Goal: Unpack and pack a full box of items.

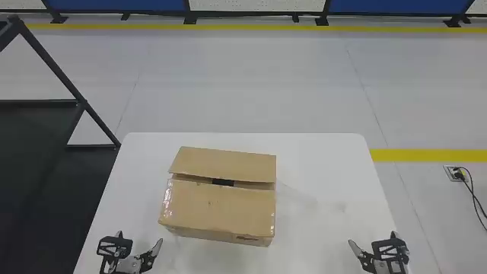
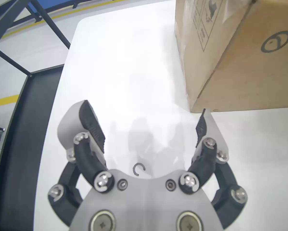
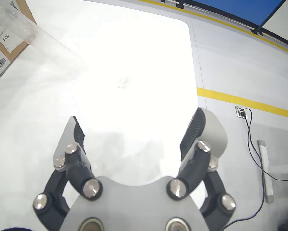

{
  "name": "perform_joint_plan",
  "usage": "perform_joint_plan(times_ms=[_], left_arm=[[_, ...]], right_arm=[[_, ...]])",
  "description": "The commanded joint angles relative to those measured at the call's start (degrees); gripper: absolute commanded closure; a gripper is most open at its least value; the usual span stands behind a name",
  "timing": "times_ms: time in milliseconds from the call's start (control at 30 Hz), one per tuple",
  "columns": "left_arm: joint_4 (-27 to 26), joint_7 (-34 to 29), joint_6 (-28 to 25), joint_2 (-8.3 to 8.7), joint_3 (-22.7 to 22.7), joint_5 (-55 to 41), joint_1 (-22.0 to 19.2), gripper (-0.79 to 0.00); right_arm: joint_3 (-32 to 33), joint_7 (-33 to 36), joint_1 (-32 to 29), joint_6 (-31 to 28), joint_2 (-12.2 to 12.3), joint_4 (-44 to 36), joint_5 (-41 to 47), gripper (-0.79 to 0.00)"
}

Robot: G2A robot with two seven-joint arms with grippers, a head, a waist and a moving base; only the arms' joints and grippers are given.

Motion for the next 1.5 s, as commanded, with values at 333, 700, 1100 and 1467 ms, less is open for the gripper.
perform_joint_plan(times_ms=[333,700,1100,1467], left_arm=[[0.0,0.0,0.0,0.0,0.0,0.0,0.0,-0.785],[1.73,14.01,-18.59,1.18,-10.99,-7.52,1.64,-0.785],[6.84,10.51,-35.22,2.53,-17.07,-17.8,-4.32,-0.785],[6.86,7.04,-33.45,2.43,-15.32,-20.22,-6.35,-0.785]], right_arm=[[0.0,0.0,0.0,0.0,0.0,0.0,0.0,-0.785],[-2.27,-3.92,0.74,-1.35,-0.26,-4.59,-4.64,-0.785],[-5.46,-4.52,2.04,2.27,-0.59,-8.8,-14.83,-0.785],[-6.58,-5.26,3.54,0.54,-0.7,-7.45,-15.06,-0.785]])
